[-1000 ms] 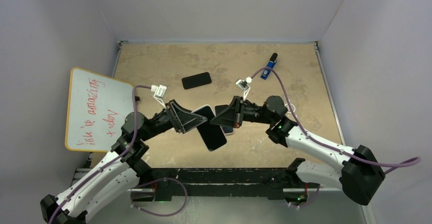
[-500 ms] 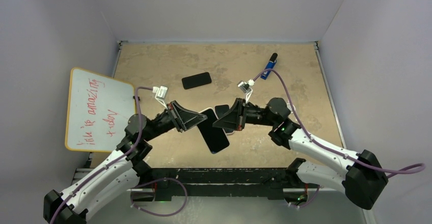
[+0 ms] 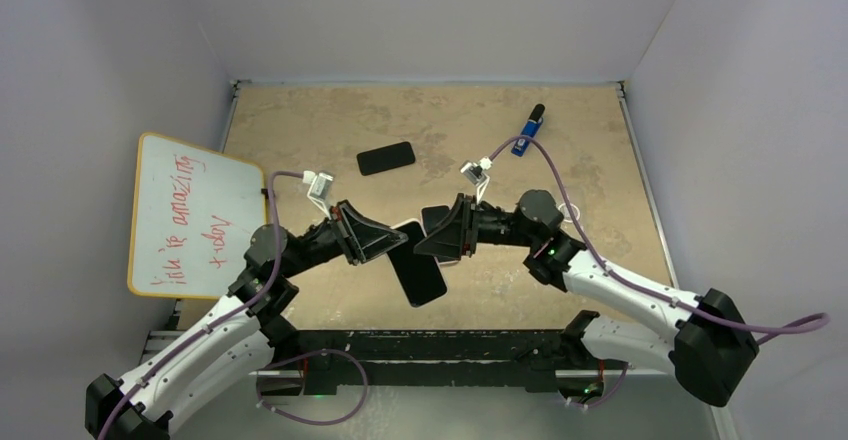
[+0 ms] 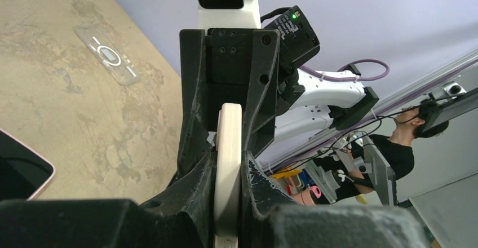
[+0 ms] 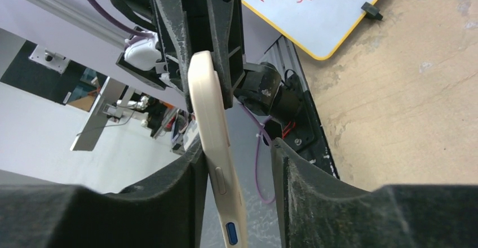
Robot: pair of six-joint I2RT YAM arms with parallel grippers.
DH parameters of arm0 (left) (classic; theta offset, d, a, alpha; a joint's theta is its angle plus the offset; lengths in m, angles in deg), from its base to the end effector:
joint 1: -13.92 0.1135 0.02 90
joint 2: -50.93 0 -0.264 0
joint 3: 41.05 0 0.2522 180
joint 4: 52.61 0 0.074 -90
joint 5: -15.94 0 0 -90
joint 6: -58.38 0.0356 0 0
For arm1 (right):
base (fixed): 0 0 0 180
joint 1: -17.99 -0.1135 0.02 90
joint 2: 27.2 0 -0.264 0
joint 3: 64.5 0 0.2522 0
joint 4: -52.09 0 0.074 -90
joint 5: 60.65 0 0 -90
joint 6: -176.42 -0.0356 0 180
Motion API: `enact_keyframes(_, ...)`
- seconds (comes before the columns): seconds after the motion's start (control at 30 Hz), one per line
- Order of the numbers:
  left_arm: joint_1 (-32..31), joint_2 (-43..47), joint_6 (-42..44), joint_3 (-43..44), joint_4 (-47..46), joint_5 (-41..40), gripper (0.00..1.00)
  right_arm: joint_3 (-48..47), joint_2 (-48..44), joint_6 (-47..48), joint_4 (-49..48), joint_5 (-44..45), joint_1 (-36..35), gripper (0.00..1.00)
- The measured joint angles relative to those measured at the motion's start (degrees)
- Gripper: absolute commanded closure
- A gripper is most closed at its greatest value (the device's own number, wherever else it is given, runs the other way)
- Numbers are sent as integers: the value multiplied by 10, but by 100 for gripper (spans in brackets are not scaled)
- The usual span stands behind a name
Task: Put the phone into the phone case
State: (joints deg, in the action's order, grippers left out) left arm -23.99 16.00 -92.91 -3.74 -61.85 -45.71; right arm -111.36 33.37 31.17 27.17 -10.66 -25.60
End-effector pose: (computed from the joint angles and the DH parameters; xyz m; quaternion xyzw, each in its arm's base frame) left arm 0.1148 -0.1109 0.2963 0.0617 0.6384 -0.6726 0.3692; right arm 0.1542 0.1784 0.3033 -0.2024 0.6201 0.6928 0.3075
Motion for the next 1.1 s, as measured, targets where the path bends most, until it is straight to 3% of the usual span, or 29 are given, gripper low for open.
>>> enact_keyframes(0.07,0,0,7,0,2,-2,100,-2,12,5,0,-3,0,50)
enact_keyframes(0.13,0,-1,15,0,9,-5,100,-1,22,5,0,-7,0,55)
enact_keyframes(0.27,0,-19,37,8,27,-8,100,13,24,6,-2,-17,0,86)
enact_keyframes(0.33,0,-29,42,11,40,-10,90,19,24,9,-3,-21,-1,100)
enact_keyframes(0.47,0,-34,47,31,72,-11,48,23,18,11,-17,-29,0,100)
enact_keyframes(0.57,0,-30,60,52,94,-17,32,24,14,5,-9,-4,-2,100)
enact_keyframes(0.83,0,10,83,56,140,-36,27,25,-7,-18,-7,81,-7,100)
enact_keyframes(1.1,0,-7,68,19,126,-5,32,26,3,-45,-39,180,1,100)
